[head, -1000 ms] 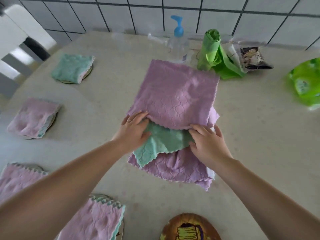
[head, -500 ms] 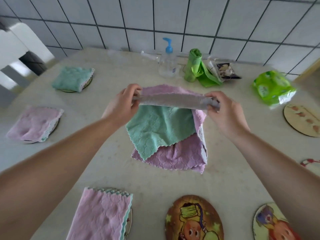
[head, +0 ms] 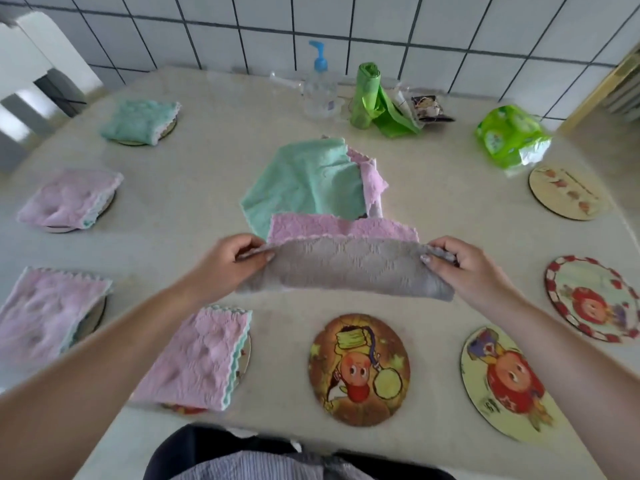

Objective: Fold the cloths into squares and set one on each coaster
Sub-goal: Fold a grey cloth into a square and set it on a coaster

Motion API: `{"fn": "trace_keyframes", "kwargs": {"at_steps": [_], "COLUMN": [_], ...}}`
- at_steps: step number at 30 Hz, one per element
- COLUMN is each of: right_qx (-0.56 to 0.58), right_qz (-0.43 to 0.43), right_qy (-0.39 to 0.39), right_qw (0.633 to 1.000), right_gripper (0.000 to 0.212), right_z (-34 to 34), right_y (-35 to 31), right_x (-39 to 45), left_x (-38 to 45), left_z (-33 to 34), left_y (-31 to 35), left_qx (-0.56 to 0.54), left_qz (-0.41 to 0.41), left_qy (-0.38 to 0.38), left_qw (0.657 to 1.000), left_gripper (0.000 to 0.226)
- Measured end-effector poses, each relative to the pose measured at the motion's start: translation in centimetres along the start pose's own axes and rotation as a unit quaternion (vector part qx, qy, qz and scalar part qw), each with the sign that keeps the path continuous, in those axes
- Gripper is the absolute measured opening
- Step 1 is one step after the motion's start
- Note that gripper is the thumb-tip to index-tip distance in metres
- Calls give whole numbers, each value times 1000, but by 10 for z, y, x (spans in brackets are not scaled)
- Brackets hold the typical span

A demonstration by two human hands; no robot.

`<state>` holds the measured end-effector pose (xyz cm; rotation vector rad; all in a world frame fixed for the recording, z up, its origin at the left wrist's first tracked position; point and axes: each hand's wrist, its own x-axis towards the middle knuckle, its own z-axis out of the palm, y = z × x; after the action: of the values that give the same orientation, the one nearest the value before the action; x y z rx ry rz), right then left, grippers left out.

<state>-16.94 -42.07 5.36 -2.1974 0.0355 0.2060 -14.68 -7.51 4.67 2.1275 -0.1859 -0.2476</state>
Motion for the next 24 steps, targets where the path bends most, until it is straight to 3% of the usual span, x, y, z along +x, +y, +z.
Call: {"fn": "trace_keyframes", "kwargs": {"at_steps": [6,9,11,14,17,20,24], "right_qx": [84,65,45,65,58,27,-15], "right_qz": [103,151,178,197,164,140,141], "right_qy": [-155,-235,-260,-252,-186,-133,-100], "right_qw": [979,958,948,945,967,981,985], "right_gripper": [8,23,25,18,5,9,6], "right_z": [-4,-12,-14,-14,-13,-7,0], "right_y": [61,84,94,101,96,96,107], "right_x": [-59,-76,-79,-76,-63,-46,-32], "left_x": [-66,-93,-106,-113,-102,-82,-60], "left_z": [62,87,98,108,111,111,114], "left_y": [-10,-8,-3,0,-1,-7,-16], "left_qx": [30,51,-2,-47,-63,-144,-165], "left_qz": [-176,-221,-270,-305,-303,-328,-335], "left_qy": [-105,-167,-180,-139,-41,54,84], "left_qw": [978,959,946,941,950,932,924], "left_gripper": [21,28,29,24,10,3,6]}}
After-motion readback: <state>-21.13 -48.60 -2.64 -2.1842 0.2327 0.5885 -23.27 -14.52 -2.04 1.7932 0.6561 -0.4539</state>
